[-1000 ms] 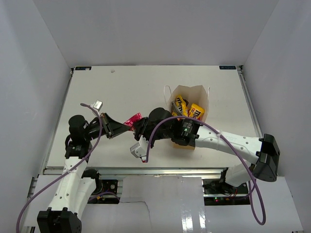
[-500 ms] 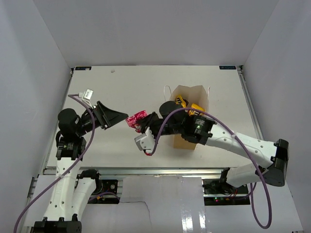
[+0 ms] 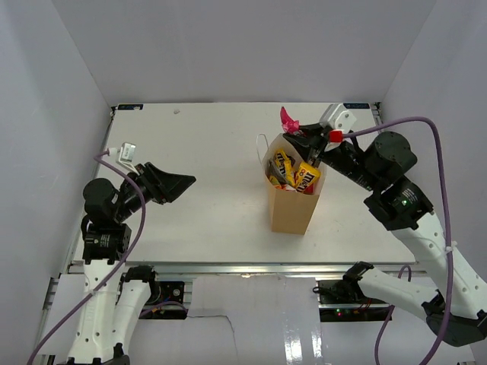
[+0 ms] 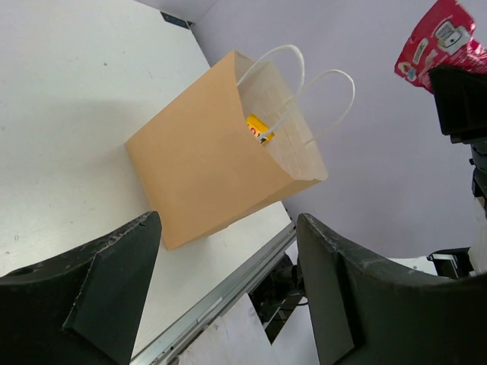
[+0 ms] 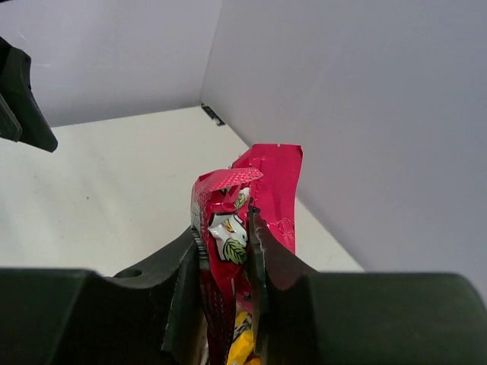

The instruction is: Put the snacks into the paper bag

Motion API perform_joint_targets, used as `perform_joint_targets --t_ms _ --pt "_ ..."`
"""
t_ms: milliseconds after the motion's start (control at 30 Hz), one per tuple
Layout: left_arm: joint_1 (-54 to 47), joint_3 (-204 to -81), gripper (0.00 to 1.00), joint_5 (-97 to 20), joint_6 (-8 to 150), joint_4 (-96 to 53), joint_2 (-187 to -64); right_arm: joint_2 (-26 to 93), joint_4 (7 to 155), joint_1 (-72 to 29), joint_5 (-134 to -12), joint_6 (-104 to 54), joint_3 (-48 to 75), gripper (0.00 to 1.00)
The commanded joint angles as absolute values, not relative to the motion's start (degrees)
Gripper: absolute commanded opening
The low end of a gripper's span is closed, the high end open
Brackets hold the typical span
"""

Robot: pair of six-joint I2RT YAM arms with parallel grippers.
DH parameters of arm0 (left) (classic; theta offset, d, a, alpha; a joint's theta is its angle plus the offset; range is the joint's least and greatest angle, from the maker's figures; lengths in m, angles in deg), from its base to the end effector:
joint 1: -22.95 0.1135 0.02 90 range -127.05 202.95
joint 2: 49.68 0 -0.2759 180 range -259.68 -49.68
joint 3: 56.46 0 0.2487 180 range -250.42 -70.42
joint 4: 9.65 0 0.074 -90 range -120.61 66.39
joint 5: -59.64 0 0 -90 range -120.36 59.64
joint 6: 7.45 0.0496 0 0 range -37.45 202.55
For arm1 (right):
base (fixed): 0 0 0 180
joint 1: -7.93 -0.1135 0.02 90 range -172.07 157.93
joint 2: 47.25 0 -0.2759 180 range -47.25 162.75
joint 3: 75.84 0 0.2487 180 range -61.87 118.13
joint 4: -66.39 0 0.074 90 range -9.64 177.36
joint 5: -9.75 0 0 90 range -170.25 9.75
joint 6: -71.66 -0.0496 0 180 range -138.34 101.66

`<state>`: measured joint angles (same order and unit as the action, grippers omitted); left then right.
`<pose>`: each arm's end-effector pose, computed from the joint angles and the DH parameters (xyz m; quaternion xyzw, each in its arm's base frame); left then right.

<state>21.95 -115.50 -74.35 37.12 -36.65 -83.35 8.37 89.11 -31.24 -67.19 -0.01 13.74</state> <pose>0.1241 -0.0366 0.3699 -0.0097 0.7142 -0.5016 0.4881 0.1406 0.1290 0.5040 -0.3803 0.5104 0.2099 0.7422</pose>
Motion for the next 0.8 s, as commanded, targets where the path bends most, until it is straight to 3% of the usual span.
perform_joint_targets --t_ms 0,200,233,333,433,567,667,767 --pt "21.8 -114.3 0.82 -74.0 37.5 -35.8 -83.6 8.1 88.5 -28.8 -71.7 -11.9 8.1 0.28" --pt "21.8 -113.9 0.82 -74.5 38.1 -36.4 -83.8 7.9 88.7 -25.4 -73.1 -14.3 4.2 0.4" --pt "21.8 -113.7 0.82 -74.6 38.0 -36.4 -83.6 7.7 88.7 -25.0 -73.1 -13.9 4.0 0.44" --pt "21.8 -112.8 0.82 -74.5 37.8 -37.1 -82.5 7.5 88.7 -25.0 -70.8 -11.9 4.0 0.73" --pt "21.8 -112.8 0.82 -74.2 38.0 -38.0 -81.6 7.6 89.1 -24.9 -70.1 -10.5 5.8 0.87" --pt "21.8 -114.4 0.82 -72.7 39.9 -40.1 -81.4 8.1 90.6 -24.6 -69.4 -8.7 10.7 0.98" --pt "21.8 -117.0 0.82 -69.6 43.9 -43.9 -81.1 8.5 93.0 -23.6 -75.8 -8.6 15.0 0.9" --pt "21.8 -119.6 0.83 -63.2 49.2 -48.7 -80.3 6.7 93.6 -22.8 -89.8 -9.1 14.8 0.9"
